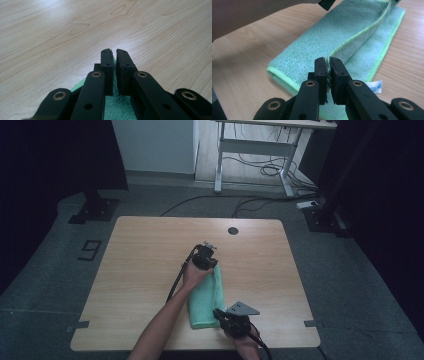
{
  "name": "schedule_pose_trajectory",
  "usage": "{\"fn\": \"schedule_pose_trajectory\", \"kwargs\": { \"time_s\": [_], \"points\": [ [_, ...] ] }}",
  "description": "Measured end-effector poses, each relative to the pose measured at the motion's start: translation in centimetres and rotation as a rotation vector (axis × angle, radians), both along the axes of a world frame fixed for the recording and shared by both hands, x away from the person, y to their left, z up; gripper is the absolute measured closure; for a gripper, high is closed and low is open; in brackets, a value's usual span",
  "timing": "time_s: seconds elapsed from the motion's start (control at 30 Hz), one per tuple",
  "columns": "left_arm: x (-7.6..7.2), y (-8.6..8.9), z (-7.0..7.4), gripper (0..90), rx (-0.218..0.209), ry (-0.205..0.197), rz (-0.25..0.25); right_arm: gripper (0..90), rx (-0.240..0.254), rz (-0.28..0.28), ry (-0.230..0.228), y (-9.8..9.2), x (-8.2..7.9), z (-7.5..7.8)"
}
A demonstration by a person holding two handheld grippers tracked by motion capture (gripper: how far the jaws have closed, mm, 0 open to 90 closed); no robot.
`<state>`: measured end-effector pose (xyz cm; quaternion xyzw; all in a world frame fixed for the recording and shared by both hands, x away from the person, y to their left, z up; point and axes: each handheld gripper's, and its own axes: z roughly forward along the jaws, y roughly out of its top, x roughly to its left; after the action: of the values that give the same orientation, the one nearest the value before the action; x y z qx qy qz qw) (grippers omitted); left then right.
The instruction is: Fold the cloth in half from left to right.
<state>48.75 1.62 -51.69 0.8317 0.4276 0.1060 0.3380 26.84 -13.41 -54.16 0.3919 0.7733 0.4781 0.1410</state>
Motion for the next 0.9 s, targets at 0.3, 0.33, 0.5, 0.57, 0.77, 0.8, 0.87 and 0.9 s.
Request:
{"fn": "schedule_pose_trajectory", "kwargs": {
  "time_s": [0.3, 0.33, 0.5, 0.57, 0.77, 0.8, 0.87, 0.9],
  "points": [
    [-0.1, -0.4, -0.5, 83.0, 0.012, 0.004, -0.006, 82.5, -0.006, 0.002, 0.012, -0.2, -0.3, -0.2],
    [-0.1, -0.4, -0.5, 82.9, 0.014, 0.002, -0.007, 82.5, -0.007, 0.000, 0.019, -0.2, -0.3, -0.3],
    [-0.2, -0.6, -0.8, 81.3, 0.009, 0.000, -0.006, 79.3, -0.023, -0.011, 0.028, -0.6, -0.5, -0.6],
    [-0.3, -0.7, -0.7, 81.3, 0.004, 0.000, -0.007, 77.9, -0.033, -0.020, 0.022, -0.8, -0.7, -0.7],
    [-0.6, -1.0, -0.4, 82.1, 0.005, -0.009, -0.021, 78.1, -0.045, -0.037, 0.029, -1.2, -1.0, -0.9],
    [-0.7, -1.0, -0.3, 82.2, 0.003, -0.013, -0.025, 78.8, -0.043, -0.036, 0.028, -1.3, -1.0, -0.9],
    [-0.9, -1.2, 0.0, 82.2, -0.003, -0.019, -0.027, 78.9, -0.037, -0.037, 0.037, -1.4, -1.1, -1.0],
    [-0.9, -1.2, 0.1, 82.2, -0.005, -0.024, -0.029, 78.5, -0.037, -0.038, 0.038, -1.5, -1.1, -1.0]
  ]
}}
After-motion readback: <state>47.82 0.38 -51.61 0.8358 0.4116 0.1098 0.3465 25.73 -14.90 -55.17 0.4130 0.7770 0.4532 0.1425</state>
